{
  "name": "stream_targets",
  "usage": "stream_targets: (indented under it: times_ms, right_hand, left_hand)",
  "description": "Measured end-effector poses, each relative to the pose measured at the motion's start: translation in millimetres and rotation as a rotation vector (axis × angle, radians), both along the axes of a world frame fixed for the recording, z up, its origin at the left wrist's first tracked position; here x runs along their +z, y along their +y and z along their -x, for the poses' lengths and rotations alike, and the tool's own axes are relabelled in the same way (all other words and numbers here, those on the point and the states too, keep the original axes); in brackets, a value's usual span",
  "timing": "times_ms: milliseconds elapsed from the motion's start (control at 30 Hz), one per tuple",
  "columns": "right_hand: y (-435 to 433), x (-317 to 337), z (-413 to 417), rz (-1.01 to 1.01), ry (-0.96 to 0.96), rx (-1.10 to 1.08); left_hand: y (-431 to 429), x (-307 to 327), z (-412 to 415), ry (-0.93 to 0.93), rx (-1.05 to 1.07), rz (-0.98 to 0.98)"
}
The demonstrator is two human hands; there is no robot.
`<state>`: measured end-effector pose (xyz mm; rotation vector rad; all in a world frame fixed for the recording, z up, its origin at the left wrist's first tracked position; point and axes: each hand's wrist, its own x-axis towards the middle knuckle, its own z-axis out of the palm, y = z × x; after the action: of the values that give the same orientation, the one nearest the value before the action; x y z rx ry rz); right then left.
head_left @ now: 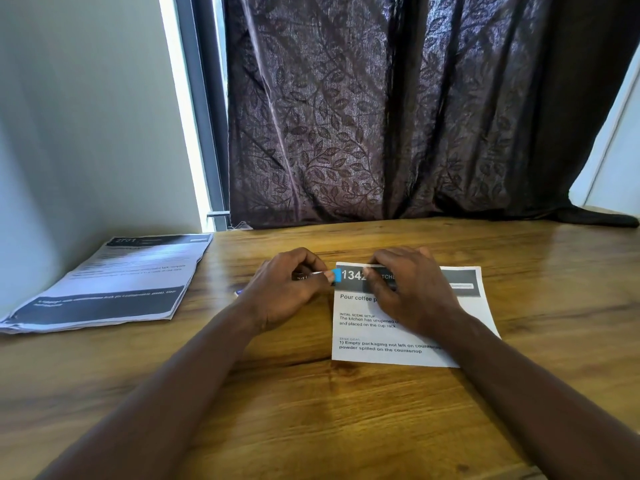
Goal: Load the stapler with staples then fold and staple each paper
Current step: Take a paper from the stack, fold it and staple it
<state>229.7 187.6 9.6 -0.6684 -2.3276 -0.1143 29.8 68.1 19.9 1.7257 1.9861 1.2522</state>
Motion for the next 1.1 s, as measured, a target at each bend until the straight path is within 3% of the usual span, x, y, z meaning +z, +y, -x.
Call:
stream_targets:
  times_ms: [500, 1100]
  right_hand:
    - [-7, 5, 1, -0.132, -0.020, 0.031]
    - [-8, 3, 2, -0.170, -0.023, 0.066]
  left_hand:
    - [3, -4, 14, -0.225, -0.289, 0.082]
    - [8, -7, 11, -0.090, -0.282, 0.123]
